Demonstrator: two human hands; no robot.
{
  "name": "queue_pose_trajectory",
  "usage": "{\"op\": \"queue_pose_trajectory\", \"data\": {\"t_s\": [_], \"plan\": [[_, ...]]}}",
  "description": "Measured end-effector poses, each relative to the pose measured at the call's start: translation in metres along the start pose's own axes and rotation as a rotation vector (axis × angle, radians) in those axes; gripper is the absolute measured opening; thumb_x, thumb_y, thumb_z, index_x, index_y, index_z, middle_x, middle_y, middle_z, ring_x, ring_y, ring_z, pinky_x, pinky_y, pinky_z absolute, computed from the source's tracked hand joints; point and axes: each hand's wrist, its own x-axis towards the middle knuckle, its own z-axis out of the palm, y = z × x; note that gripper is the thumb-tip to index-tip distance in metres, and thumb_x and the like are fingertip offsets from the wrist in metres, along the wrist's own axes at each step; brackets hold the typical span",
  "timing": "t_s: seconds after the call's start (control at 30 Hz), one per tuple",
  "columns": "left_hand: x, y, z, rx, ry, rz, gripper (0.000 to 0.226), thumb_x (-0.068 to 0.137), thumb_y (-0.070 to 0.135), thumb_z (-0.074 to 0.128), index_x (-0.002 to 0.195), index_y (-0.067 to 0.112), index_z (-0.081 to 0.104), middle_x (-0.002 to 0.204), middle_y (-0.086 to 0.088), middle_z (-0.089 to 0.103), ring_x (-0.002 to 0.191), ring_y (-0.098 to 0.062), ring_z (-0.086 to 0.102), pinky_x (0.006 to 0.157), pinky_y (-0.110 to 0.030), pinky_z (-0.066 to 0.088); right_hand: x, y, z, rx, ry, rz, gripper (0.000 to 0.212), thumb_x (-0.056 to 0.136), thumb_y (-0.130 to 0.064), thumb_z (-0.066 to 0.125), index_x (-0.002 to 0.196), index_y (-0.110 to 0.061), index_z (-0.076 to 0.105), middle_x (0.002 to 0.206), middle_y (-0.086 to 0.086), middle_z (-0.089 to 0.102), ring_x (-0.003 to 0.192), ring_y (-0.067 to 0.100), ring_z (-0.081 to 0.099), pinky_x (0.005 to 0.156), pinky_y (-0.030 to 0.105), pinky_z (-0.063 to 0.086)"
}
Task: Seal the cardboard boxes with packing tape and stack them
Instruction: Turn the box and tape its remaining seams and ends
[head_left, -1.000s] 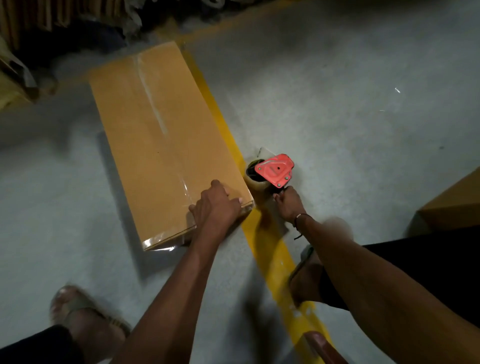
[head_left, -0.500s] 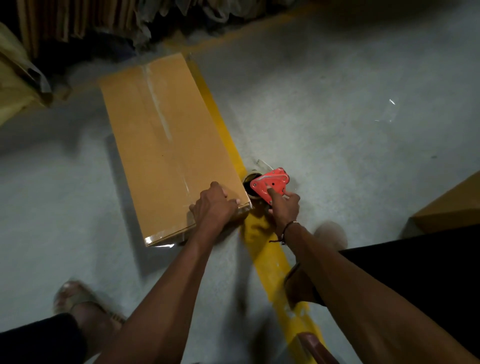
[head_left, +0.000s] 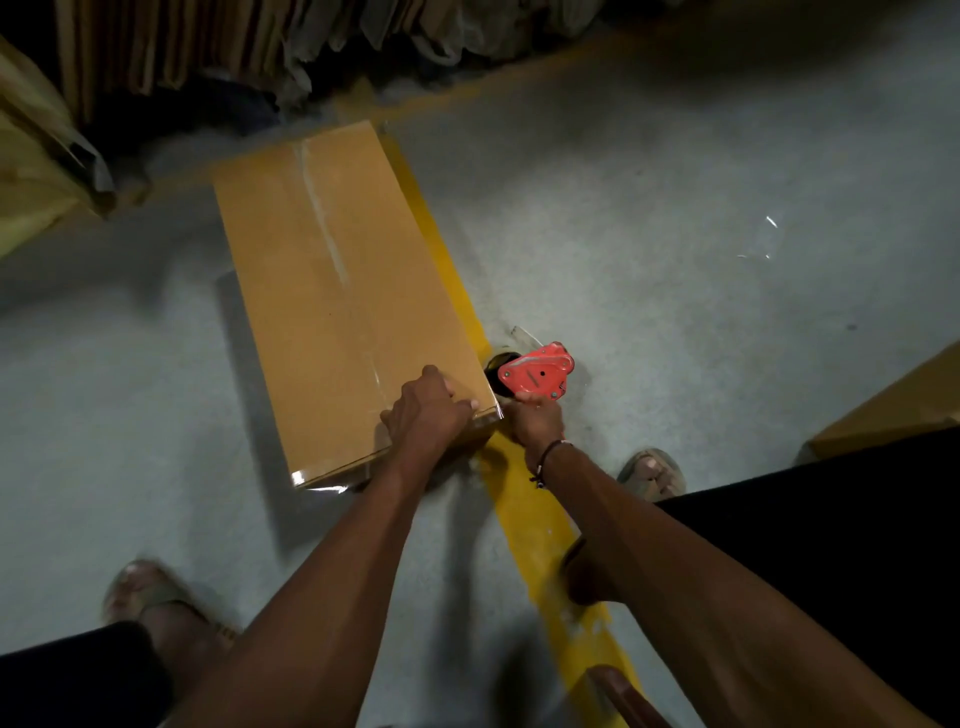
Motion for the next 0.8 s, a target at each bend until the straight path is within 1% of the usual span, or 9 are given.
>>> {"op": "queue_pose_trajectory", "data": {"t_s": [0.03, 0.1, 0.17, 0.23, 0.3, 0.4, 0.53, 0.67, 0.8], "plan": [[0.002, -0.003, -0.001, -0.018, -0.002, 0.012, 0.038, 0.084, 0.046, 0.08, 0.107, 0.024, 0.058, 0.122, -0.006, 0.065, 0.116, -0.035, 0.062, 0.096, -0.042, 0.047, 0.002, -0.004, -0.002, -0.114, 0.099, -0.107, 0.002, 0.087, -0.017, 0.075, 0.088, -0.016, 0.074, 0.081, -0.002, 0.068, 0.084, 0.021, 0.065, 0.076, 0.03, 0.054], [0.004, -0.011, -0.002, -0.088, -0.001, 0.061, 0.035, 0.079, 0.044, 0.084, 0.092, 0.027, 0.057, 0.107, -0.002, 0.069, 0.101, -0.029, 0.066, 0.082, -0.036, 0.05, -0.004, -0.02, -0.004, -0.184, 0.097, -0.378, 0.007, 0.088, -0.019, 0.075, 0.092, -0.014, 0.073, 0.085, -0.002, 0.07, 0.084, 0.013, 0.064, 0.082, 0.029, 0.052], [0.001, -0.024, -0.004, -0.171, 0.0, 0.149, 0.027, 0.075, 0.034, 0.085, 0.083, 0.027, 0.061, 0.086, 0.004, 0.07, 0.084, -0.02, 0.067, 0.072, -0.034, 0.052, -0.013, -0.038, -0.002, -0.257, -0.073, -0.617, 0.009, 0.09, -0.019, 0.075, 0.09, -0.011, 0.071, 0.083, 0.003, 0.07, 0.075, 0.008, 0.062, 0.073, 0.027, 0.051], [-0.005, -0.043, -0.007, -0.166, 0.065, 0.271, 0.018, 0.076, 0.026, 0.082, 0.076, 0.028, 0.065, 0.075, 0.008, 0.064, 0.075, -0.017, 0.064, 0.067, -0.033, 0.049, -0.019, -0.05, 0.004, -0.449, -0.302, -0.797, 0.012, 0.089, -0.023, 0.077, 0.088, -0.013, 0.07, 0.079, 0.003, 0.071, 0.072, 0.011, 0.063, 0.067, 0.027, 0.05], [-0.013, -0.067, -0.008, -0.156, 0.133, 0.339, 0.018, 0.076, 0.034, 0.083, 0.075, 0.028, 0.066, 0.074, 0.009, 0.057, 0.073, -0.013, 0.057, 0.063, -0.031, 0.041, -0.024, -0.054, 0.011, -0.713, -0.482, -0.921, 0.011, 0.088, -0.027, 0.077, 0.088, -0.018, 0.071, 0.076, -0.004, 0.071, 0.07, 0.011, 0.064, 0.065, 0.031, 0.05], [-0.018, -0.093, -0.01, -0.163, 0.175, 0.445, 0.023, 0.079, 0.048, 0.072, 0.081, 0.028, 0.063, 0.076, 0.011, 0.055, 0.075, -0.011, 0.051, 0.064, -0.03, 0.038, -0.023, -0.049, 0.012, -1.078, -0.539, -1.127, 0.014, 0.088, -0.037, 0.074, 0.095, -0.026, 0.068, 0.086, -0.008, 0.067, 0.084, 0.015, 0.058, 0.068, 0.035, 0.046], [-0.016, -0.1, -0.007, 0.068, 0.17, 0.575, 0.018, 0.091, 0.035, 0.07, 0.095, 0.021, 0.06, 0.092, 0.003, 0.057, 0.089, -0.024, 0.053, 0.073, -0.041, 0.042, -0.018, -0.043, 0.009, -1.235, -0.586, -1.376, 0.021, 0.093, -0.039, 0.068, 0.105, -0.025, 0.059, 0.098, -0.001, 0.054, 0.094, 0.023, 0.048, 0.072, 0.038, 0.038], [-0.007, -0.106, -0.001, 0.308, 0.166, 0.668, 0.027, 0.095, 0.032, 0.069, 0.113, 0.013, 0.062, 0.106, -0.009, 0.058, 0.095, -0.03, 0.056, 0.077, -0.044, 0.046, -0.012, -0.047, 0.014, -1.461, -0.593, -1.581, 0.029, 0.102, -0.046, 0.05, 0.113, -0.019, 0.051, 0.102, 0.005, 0.05, 0.092, 0.024, 0.046, 0.072, 0.045, 0.045], [-0.002, -0.115, -0.002, 0.384, 0.134, 0.746, 0.033, 0.097, 0.025, 0.068, 0.125, 0.012, 0.056, 0.11, -0.013, 0.053, 0.097, -0.031, 0.053, 0.078, -0.042, 0.047, -0.014, -0.065, 0.019, -1.612, -0.799, -1.65, 0.035, 0.107, -0.045, 0.043, 0.119, -0.012, 0.049, 0.106, 0.008, 0.05, 0.092, 0.025, 0.047, 0.076, 0.045, 0.048]]}}
